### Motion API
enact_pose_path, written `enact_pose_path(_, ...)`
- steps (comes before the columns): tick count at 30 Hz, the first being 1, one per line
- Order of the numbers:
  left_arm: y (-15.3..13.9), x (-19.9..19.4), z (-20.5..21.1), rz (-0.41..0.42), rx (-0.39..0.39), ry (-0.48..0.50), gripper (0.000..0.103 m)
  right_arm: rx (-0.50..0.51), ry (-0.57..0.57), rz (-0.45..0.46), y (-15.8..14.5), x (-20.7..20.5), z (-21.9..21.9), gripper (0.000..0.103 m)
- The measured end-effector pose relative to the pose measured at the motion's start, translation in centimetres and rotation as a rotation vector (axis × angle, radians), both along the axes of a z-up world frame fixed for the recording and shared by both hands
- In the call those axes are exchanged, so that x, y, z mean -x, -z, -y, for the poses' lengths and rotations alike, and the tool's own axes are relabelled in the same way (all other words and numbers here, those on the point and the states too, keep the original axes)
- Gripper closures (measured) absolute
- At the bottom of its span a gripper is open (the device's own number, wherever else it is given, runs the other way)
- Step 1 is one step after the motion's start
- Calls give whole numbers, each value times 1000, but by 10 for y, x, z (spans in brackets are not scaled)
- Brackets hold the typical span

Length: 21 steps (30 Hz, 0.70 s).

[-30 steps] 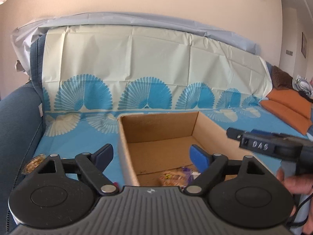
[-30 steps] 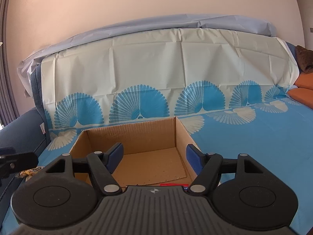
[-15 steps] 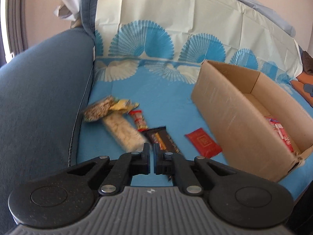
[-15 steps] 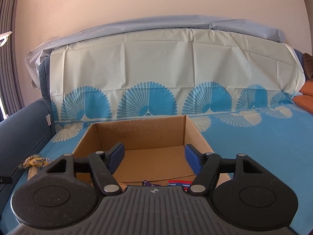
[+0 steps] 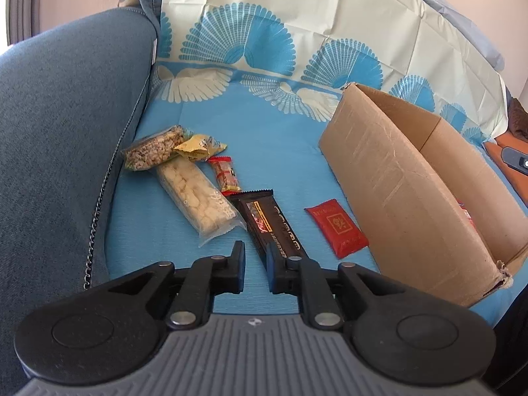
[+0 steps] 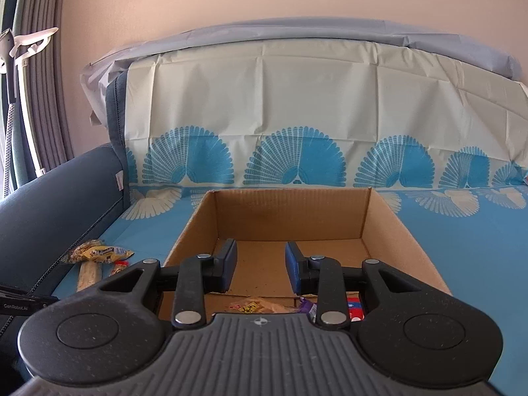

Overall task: Organize snacks
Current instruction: 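Lower the left tool onto the dark chocolate bar and close on it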

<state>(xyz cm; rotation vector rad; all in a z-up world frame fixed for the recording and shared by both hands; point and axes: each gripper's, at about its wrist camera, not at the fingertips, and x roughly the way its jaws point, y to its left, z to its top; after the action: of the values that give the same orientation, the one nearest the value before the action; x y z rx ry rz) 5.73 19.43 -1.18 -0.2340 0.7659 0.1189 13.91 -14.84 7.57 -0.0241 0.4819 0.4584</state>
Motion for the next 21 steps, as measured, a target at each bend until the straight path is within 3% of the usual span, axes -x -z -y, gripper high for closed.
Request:
enact_pose_path(3,3,-6,1,-15,13,8,87,20,-36,10,-1,5,-14,69)
enact_pose_path(7,5,-10,3,-16,15,16,77,29,-74,10,-2,10,-30,69)
enact_pose_path(14,5,-11,5,-15,5,14,75,15,-123,-6,-4,12,-46,67)
enact_pose_path(16,5,-10,4,-12,9,9,65,3,-131,-17,-5,10,-48,65)
enact_pose_path(21,6,-14,8,-33,-14,15,65,-18,-152,-31,-5,7,-50,64)
